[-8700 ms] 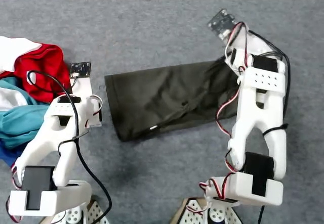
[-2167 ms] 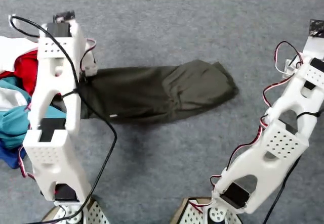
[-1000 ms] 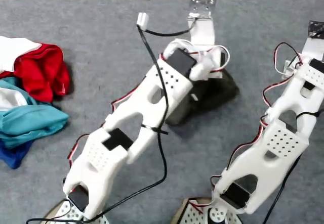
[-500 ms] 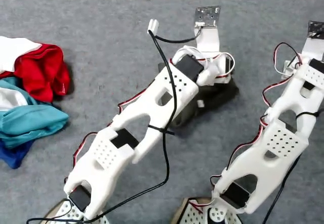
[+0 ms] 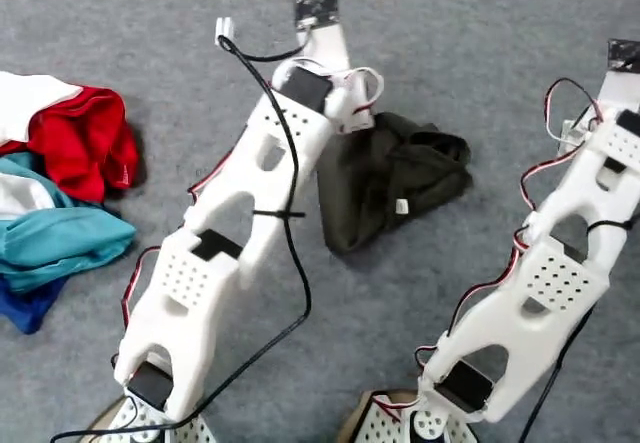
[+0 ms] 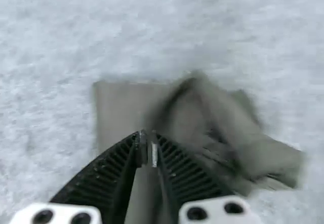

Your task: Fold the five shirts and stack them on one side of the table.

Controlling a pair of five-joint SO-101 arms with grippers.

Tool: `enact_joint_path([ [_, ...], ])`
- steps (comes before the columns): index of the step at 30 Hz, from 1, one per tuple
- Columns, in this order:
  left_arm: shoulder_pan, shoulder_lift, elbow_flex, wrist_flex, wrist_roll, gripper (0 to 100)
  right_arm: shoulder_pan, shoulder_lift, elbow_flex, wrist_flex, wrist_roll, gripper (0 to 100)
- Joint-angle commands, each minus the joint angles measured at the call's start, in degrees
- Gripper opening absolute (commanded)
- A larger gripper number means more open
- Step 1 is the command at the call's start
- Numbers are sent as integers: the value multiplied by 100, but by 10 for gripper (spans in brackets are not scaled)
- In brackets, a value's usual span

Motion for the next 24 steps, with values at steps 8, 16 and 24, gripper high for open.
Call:
enact_joint_path([
  [8, -237, 1024, -185, -53, 378, 19, -1543, -822, -2202, 3490, 1688, 5],
  [16, -712, 1578, -413, -105, 387, 19, -2536, -1420, -2202, 3745, 2022, 5],
  [24, -747, 1543, -475, 53, 387, 19, -3591, -1226, -1692, 3437, 2101, 5],
])
